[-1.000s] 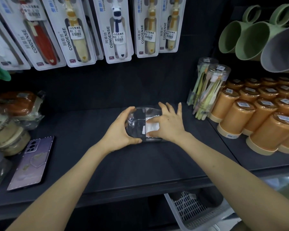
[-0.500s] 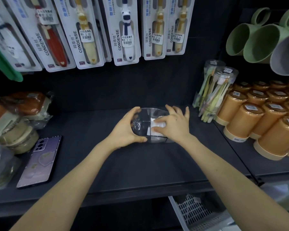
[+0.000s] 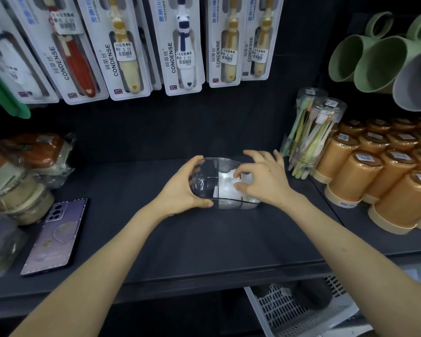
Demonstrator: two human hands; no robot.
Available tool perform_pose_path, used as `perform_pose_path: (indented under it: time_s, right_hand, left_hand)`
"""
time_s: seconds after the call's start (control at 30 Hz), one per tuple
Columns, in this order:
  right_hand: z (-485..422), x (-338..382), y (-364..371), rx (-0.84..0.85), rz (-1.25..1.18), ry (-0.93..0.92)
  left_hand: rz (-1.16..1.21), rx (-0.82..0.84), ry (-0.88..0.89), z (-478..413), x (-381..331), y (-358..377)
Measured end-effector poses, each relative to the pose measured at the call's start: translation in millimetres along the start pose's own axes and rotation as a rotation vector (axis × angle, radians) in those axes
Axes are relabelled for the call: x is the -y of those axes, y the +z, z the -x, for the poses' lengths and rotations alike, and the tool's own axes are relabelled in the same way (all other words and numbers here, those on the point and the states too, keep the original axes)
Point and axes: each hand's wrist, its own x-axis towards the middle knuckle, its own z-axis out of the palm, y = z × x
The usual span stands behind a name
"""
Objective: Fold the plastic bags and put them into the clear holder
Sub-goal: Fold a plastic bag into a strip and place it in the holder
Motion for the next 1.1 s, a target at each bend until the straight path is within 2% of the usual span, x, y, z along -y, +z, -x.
perform_pose_path:
  time_s: [0.2,0.4,0.63,0.83,0.93,1.1]
  right_hand:
    - [-4,7,5,0.074,0.094,-0.003]
    - [-8,9,2,0.180,-0.003,0.058]
    - [-8,10,12,0.129,0.161,0.019]
    - [-12,13,9,0.207,0.171,0.056]
    - [-15,12,4,0.218,0.113,0.075]
    - [-9,7,-7,0.147,0.021,0.119]
  left_hand:
    - [0.001,-0.001,0.006,0,-1,0]
    - [-0.011,0.010,-0.004,-3,2,-2]
    - [-0.022,0.004,-0.019,-5,2,-2]
    - [-0.003,0.006,-0.049,-10,2,-2]
    - [0.009,0.010,-0.075,-13,3,-4]
    - [0.019,0.024,-0.116,-22,1,-4]
